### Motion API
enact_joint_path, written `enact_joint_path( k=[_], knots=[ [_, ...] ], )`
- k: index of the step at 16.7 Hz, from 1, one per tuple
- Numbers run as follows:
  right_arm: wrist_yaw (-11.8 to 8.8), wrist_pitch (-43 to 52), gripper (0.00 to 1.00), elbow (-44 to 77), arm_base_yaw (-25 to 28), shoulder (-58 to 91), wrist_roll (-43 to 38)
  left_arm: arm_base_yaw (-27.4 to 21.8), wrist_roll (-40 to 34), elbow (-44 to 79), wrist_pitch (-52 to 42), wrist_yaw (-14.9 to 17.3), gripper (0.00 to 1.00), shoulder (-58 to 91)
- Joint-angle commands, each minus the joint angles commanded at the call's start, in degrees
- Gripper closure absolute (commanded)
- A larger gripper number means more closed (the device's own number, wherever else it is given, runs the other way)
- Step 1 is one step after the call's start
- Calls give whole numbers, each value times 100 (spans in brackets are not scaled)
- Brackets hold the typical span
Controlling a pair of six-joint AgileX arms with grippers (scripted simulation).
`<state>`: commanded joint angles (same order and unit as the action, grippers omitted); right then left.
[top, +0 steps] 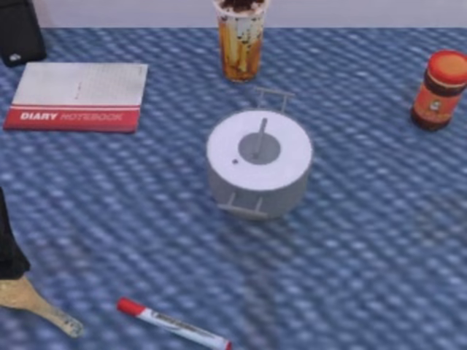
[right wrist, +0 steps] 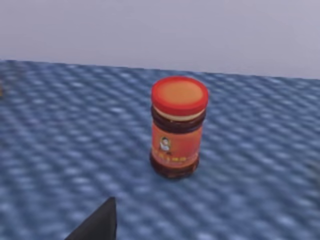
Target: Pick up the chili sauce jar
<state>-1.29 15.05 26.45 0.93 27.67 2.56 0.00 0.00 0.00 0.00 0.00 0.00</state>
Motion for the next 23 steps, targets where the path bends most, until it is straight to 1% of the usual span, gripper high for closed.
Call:
enact_joint_path(
  k=[4,12,16,20,23],
  knots=[
    [-32,1189,0,2067,8,2107,229,0,0,0,0,0,0,0],
    [-105,3809,0,6728,37,6794,796,0,0,0,0,0,0,0],
    [-128,4938,0,8847,42,8905,1063,0,0,0,0,0,0,0],
    [-137,5776,0,10526,39,10545,1273,0,0,0,0,0,0,0],
    [-139,6163,0,11354,35,11338,1376,0,0,0,0,0,0,0]
  ],
)
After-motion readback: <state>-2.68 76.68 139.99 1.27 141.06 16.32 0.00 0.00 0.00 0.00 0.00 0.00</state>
